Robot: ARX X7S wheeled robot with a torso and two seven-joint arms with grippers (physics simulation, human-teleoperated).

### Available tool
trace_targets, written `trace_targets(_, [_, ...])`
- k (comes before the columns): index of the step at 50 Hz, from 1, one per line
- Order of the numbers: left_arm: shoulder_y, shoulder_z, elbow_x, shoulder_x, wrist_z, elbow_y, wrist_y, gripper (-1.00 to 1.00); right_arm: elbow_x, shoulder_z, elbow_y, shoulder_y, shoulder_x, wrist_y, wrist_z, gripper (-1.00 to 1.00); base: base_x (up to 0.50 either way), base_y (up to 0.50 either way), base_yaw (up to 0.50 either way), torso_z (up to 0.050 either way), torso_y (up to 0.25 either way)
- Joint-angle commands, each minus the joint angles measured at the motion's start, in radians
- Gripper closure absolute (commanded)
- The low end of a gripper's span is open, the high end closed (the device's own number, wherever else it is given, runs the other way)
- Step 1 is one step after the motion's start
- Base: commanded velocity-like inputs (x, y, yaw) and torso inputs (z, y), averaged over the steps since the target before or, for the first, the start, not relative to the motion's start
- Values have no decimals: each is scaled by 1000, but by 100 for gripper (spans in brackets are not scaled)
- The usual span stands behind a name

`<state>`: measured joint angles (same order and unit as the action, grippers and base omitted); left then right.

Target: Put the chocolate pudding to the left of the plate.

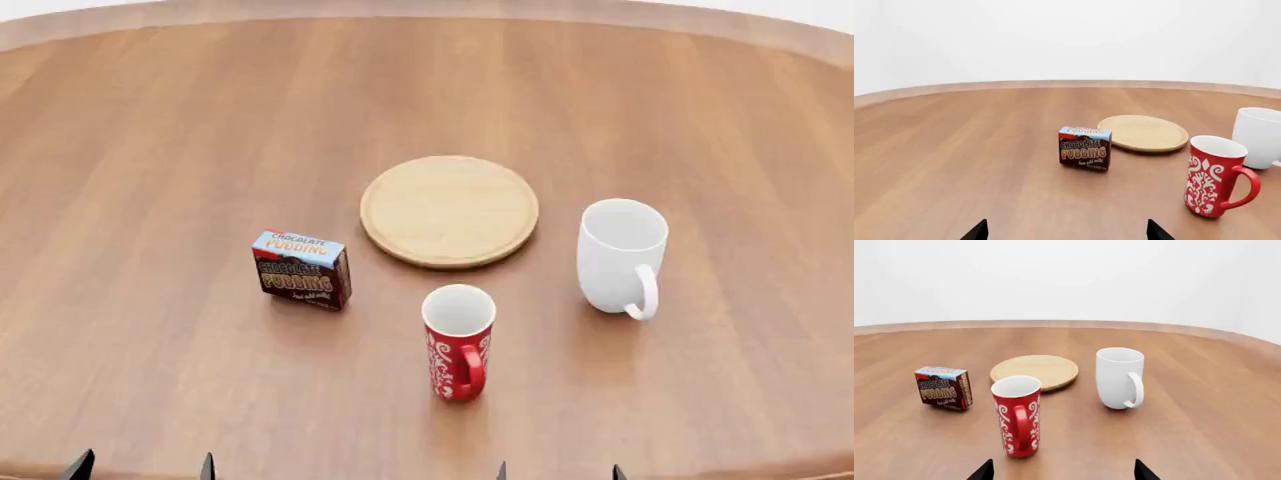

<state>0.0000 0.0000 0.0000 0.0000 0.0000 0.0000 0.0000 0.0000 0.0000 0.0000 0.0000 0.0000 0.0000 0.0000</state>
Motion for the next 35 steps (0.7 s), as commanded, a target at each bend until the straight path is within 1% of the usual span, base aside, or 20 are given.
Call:
trace_targets(1, [1,14,-12,-12,-14,3,-2,-100,11,-14,4,2,11,-3,13,-100,0,0,0,0,0])
trace_targets(6, [-4,34,-29,-33,-39,-11,5,-100,23,-42,-62,-21,33,31,40,-100,0,0,0,0,0])
trace_targets(12, [1,55,-37,-47,-54,-4,5,-100,3,-69,-68,-24,44,34,80,-100,0,0,0,0,0])
trace_targets(19, [1,72,-49,-58,-65,-10,12,-100,-4,-91,-71,-27,58,31,105,-100,0,190,0,0,0])
trace_targets(35, [-8,100,-70,-78,-86,-23,22,-100,24,-120,-44,-15,83,13,109,-100,0,500,0,0,0])
